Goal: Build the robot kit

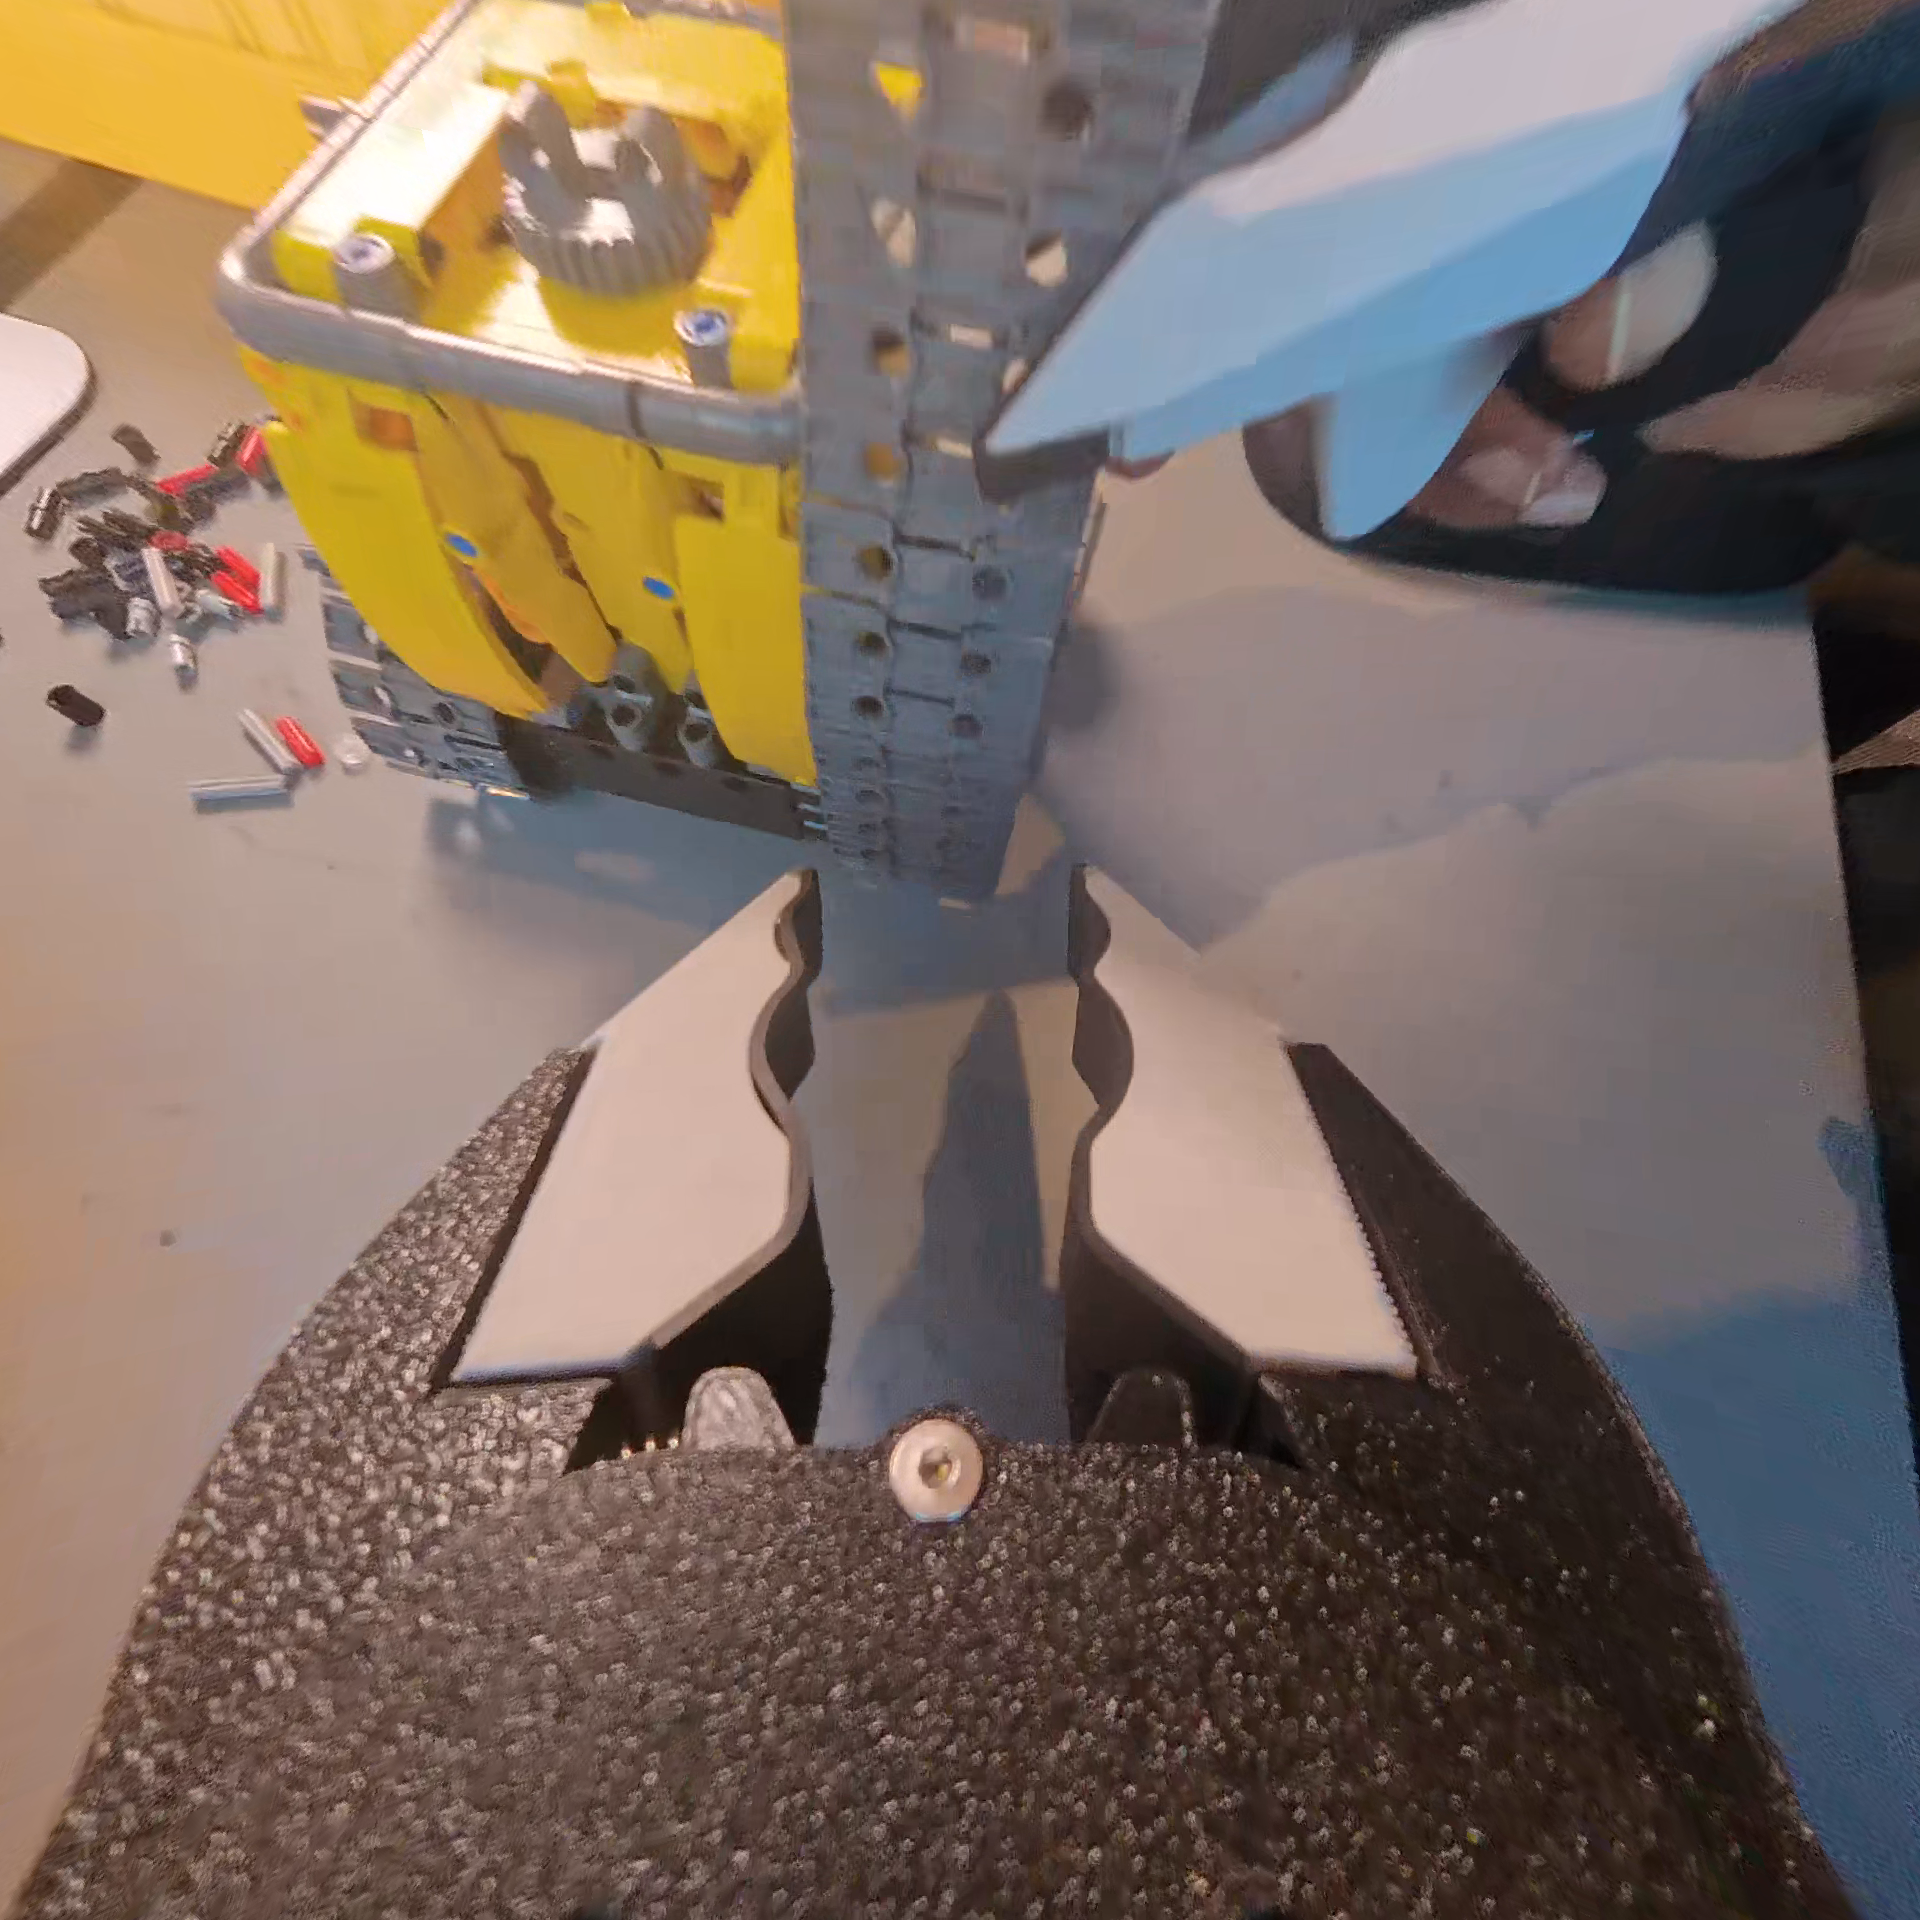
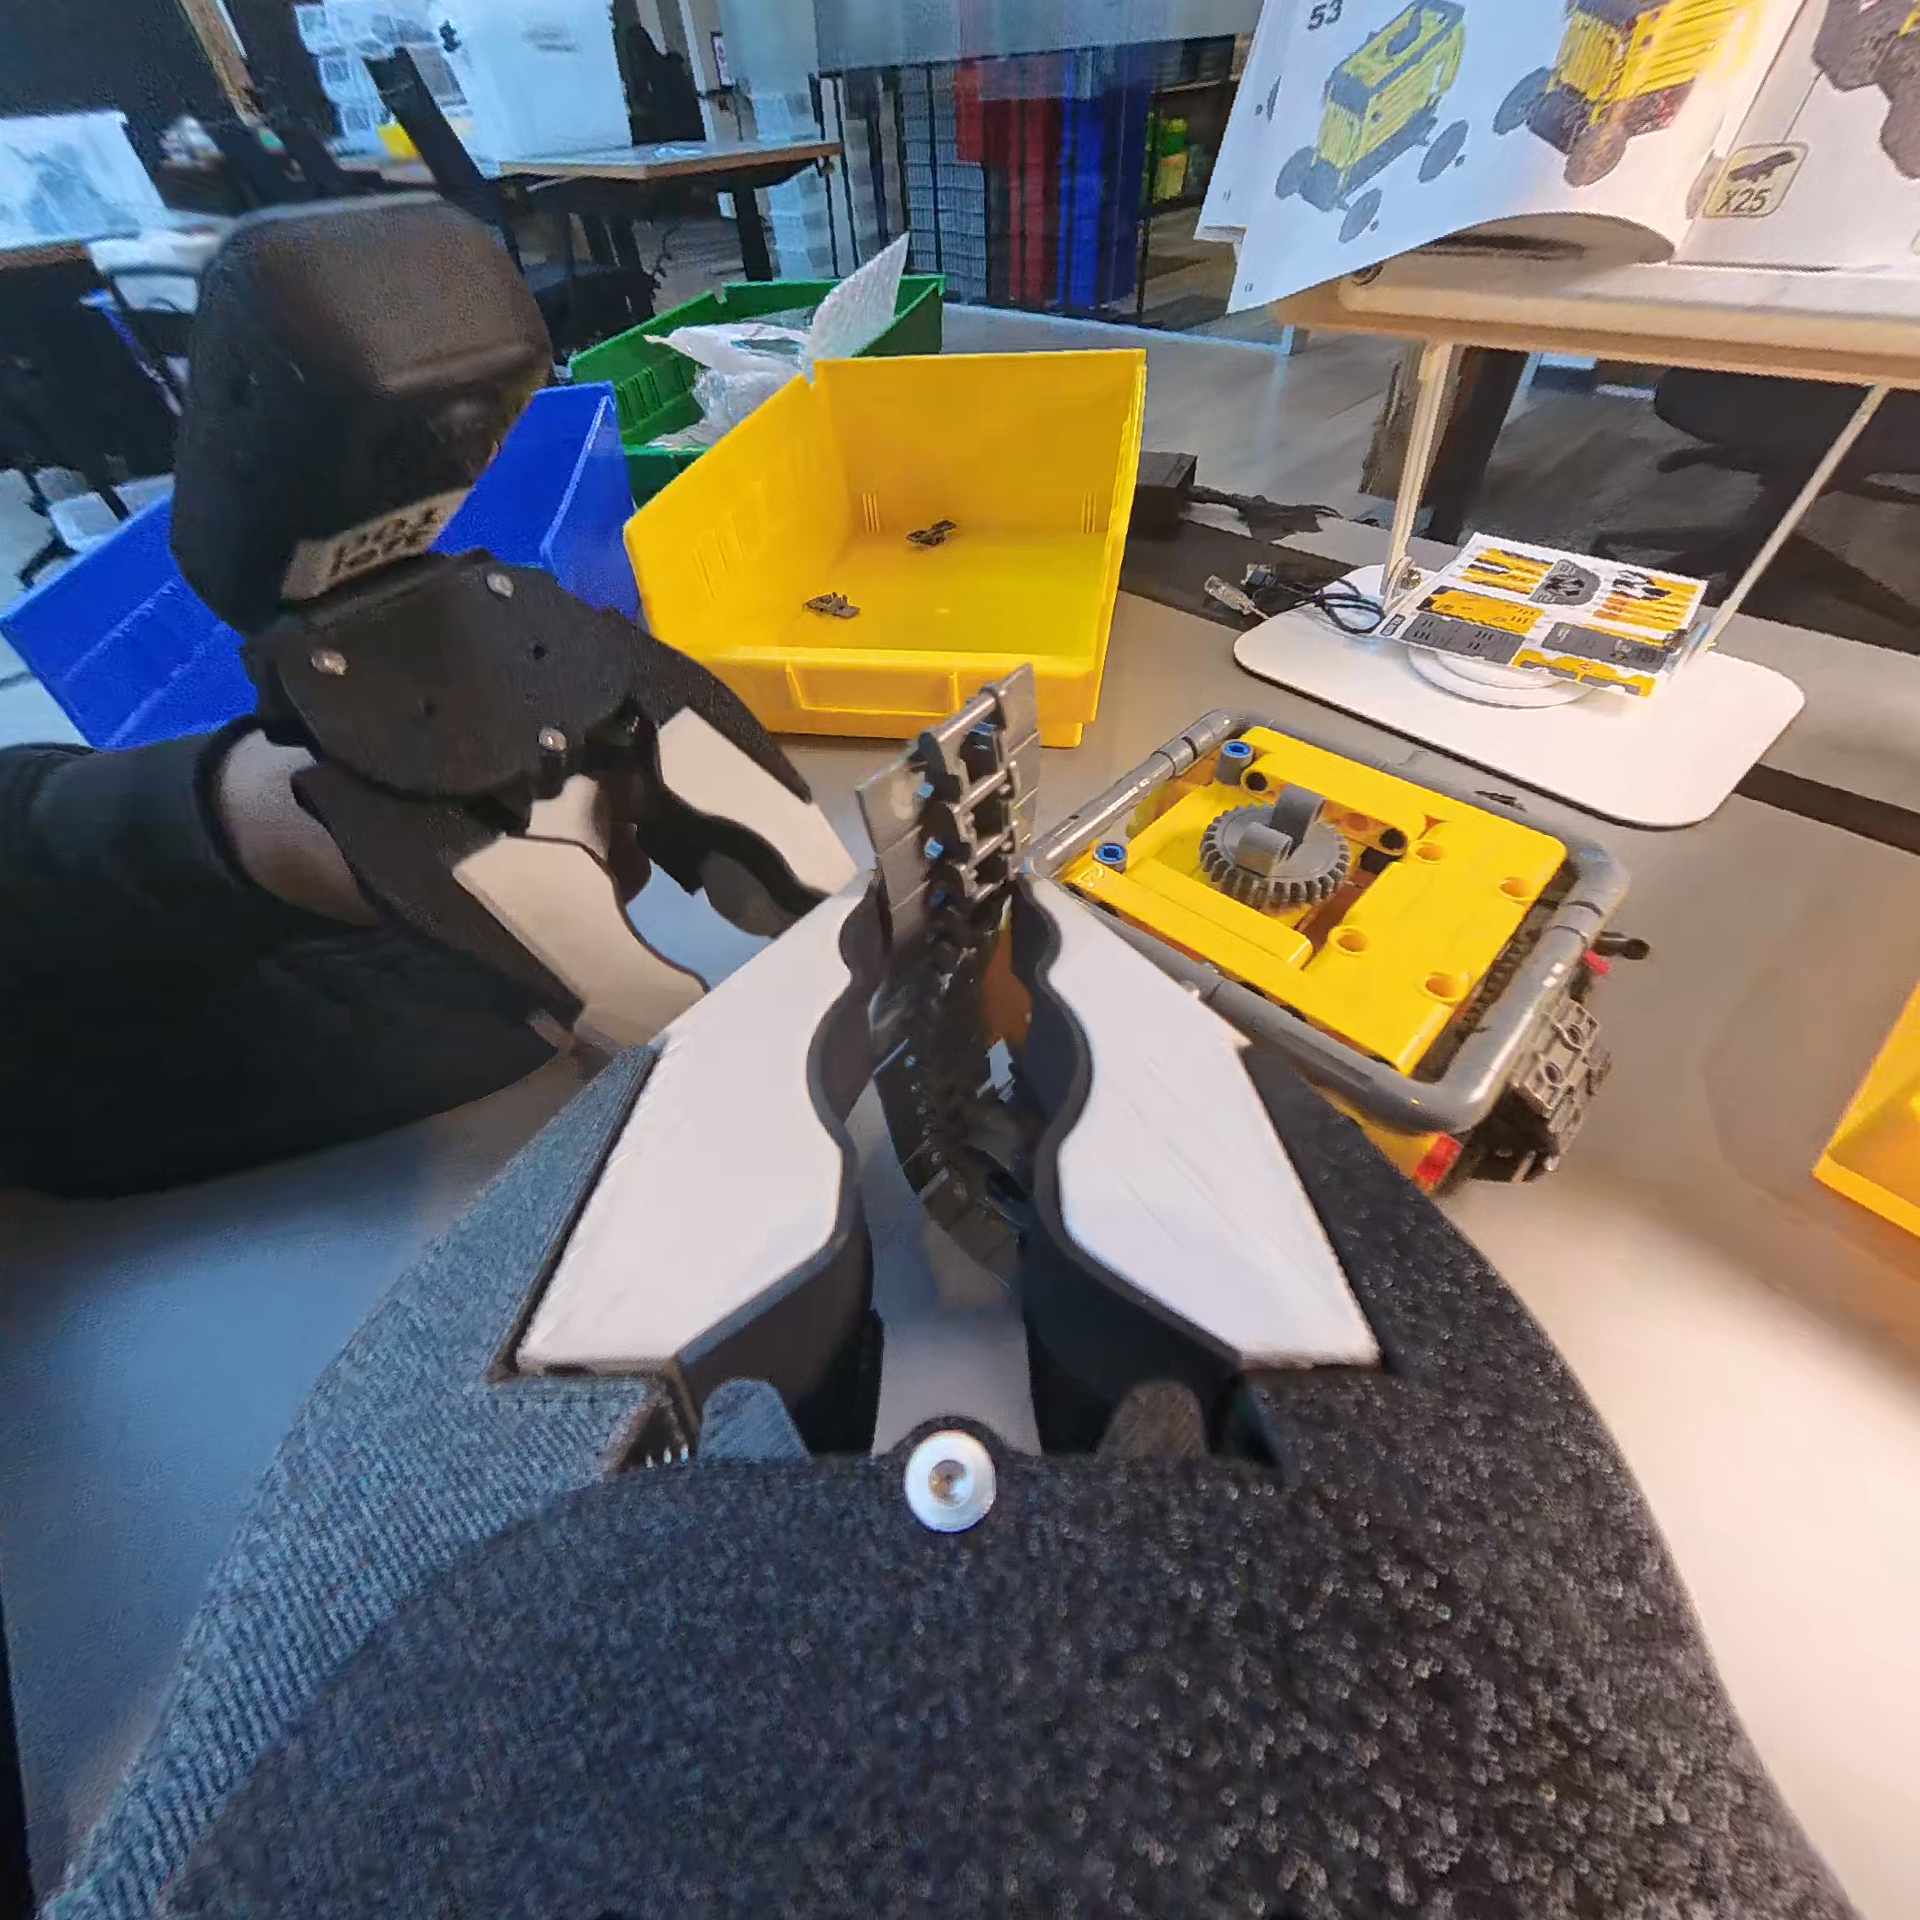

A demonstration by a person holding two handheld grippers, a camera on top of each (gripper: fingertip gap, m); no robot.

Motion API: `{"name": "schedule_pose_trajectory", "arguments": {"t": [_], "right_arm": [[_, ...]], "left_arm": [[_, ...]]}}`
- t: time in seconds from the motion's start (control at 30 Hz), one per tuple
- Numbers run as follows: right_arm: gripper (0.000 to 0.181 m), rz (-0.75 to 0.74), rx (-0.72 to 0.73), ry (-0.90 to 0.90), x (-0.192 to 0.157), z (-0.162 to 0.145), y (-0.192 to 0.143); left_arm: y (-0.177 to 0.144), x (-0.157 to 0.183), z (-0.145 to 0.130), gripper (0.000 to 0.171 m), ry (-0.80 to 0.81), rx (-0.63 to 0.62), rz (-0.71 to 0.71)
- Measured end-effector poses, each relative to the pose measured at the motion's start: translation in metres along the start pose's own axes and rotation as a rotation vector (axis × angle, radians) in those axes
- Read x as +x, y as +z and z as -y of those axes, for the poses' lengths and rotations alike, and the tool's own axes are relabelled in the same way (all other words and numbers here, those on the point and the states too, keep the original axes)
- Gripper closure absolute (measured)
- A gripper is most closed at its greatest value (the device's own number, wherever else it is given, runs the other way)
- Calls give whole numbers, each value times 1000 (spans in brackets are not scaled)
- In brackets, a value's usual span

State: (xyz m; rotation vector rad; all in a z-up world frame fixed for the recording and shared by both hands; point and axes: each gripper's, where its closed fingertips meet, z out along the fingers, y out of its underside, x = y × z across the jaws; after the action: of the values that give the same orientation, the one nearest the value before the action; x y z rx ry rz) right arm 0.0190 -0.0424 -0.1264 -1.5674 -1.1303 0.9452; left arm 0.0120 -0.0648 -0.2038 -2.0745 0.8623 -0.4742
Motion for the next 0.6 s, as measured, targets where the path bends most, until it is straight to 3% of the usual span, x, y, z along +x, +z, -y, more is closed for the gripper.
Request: {"name": "schedule_pose_trajectory", "arguments": {"t": [0.27,0.6], "right_arm": [[162,-40,17,4,12,-2,-13],[165,15,57,140,15,-3,-28]], "left_arm": [[22,-1,-2,144,54,-55,79],[24,2,-1,147,139,-89,150]]}}
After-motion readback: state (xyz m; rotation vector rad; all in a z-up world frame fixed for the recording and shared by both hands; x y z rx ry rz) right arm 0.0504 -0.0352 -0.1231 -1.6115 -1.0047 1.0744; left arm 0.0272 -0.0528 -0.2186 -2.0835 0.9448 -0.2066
